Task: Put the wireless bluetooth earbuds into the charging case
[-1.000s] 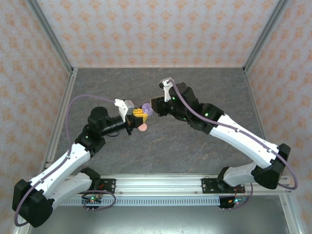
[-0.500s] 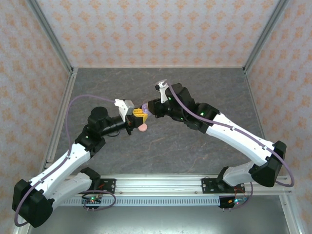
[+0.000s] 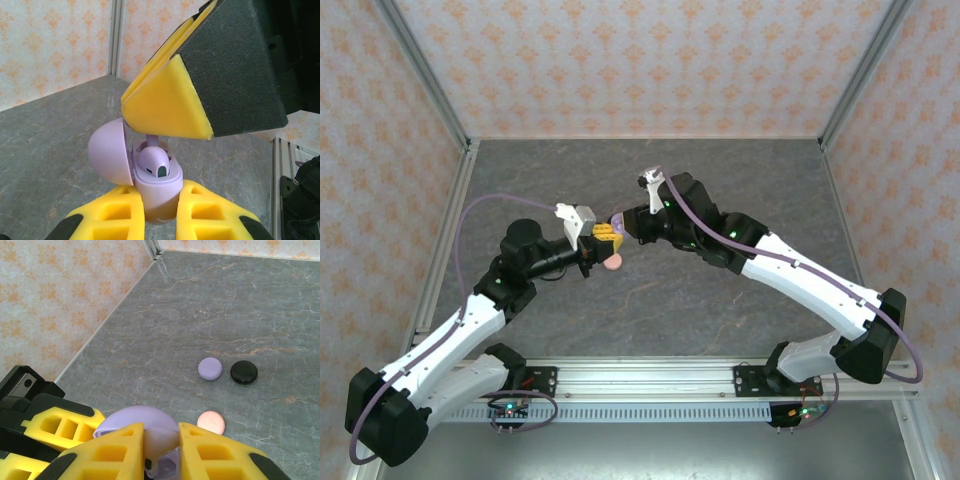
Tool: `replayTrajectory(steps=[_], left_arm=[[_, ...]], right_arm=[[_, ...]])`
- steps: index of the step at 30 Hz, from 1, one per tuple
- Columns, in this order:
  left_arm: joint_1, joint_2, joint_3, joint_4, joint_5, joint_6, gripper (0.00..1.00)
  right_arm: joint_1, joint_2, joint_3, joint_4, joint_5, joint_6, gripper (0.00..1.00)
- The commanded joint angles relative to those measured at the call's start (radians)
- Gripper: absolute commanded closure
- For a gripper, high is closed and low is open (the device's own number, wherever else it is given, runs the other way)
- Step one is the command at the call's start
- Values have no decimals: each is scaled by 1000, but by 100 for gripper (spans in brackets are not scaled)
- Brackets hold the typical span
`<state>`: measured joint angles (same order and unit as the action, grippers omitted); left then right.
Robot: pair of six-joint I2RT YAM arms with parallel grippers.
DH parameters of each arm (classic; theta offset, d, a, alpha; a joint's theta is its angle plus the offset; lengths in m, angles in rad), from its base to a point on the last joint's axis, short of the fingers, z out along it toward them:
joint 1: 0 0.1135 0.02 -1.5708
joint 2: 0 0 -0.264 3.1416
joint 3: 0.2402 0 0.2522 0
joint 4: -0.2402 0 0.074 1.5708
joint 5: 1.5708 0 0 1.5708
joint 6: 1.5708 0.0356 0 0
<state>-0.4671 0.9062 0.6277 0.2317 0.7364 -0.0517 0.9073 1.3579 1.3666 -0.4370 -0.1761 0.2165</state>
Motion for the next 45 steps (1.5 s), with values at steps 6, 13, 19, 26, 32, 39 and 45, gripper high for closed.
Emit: replayTrajectory(steps=[6, 13, 19, 26, 32, 39, 45], left_arm=[[-11, -4, 47, 40, 14, 4, 93], [-12, -3, 48, 38, 14, 4, 93], [-15, -2, 47, 38, 12, 6, 93], [-15, -4, 47, 36, 12, 7, 93], [-17, -7, 46, 37, 12, 7, 93], [-17, -9, 42, 42, 15, 7, 93], [-17, -18, 38, 50, 17, 3, 92]], right_arm=[[7, -19, -16, -38, -4, 0, 79], [7, -29, -17, -33, -17, 3, 79], [7, -33, -22, -17, -48, 16, 79], [7, -32, -17, -23, -42, 22, 79], [7, -19, -16, -33, -40, 26, 75], [1, -36, -11, 12, -74, 36, 68], [-61, -79, -12, 38, -141, 22, 52]])
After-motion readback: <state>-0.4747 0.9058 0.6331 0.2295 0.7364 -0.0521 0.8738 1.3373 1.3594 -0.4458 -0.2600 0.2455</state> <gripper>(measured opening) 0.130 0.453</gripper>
